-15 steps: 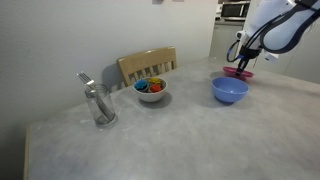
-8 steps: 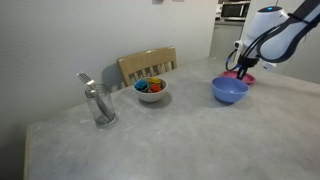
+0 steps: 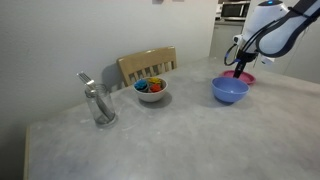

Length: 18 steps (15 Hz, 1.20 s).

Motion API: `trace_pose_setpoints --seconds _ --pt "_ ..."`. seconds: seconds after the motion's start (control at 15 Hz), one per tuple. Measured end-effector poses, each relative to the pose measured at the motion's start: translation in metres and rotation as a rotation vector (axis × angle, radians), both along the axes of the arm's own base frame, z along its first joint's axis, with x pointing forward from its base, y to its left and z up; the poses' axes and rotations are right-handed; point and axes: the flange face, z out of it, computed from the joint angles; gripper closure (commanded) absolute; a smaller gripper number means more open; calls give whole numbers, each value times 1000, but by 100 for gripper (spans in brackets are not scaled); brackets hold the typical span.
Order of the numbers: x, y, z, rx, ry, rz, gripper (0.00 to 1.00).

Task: Remove the lid from the bowl and put it on the table

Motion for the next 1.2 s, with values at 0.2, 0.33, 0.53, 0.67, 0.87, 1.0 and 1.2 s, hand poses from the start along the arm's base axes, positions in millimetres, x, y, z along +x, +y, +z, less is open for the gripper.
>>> trace_pose_setpoints --seconds 0.2,0.33,0.53,0.67,0.87,1.0,1.2 --pt "6 -1 37 -16 -40 15 0" --pt "7 1 65 -25 -58 25 0" --pt "4 9 100 -21 -52 37 0" --pt "2 20 120 28 -54 60 0" --pt "1 37 139 117 -56 109 0" --pt "-1 43 148 154 -42 127 0" --pt "-2 44 153 166 -34 130 0"
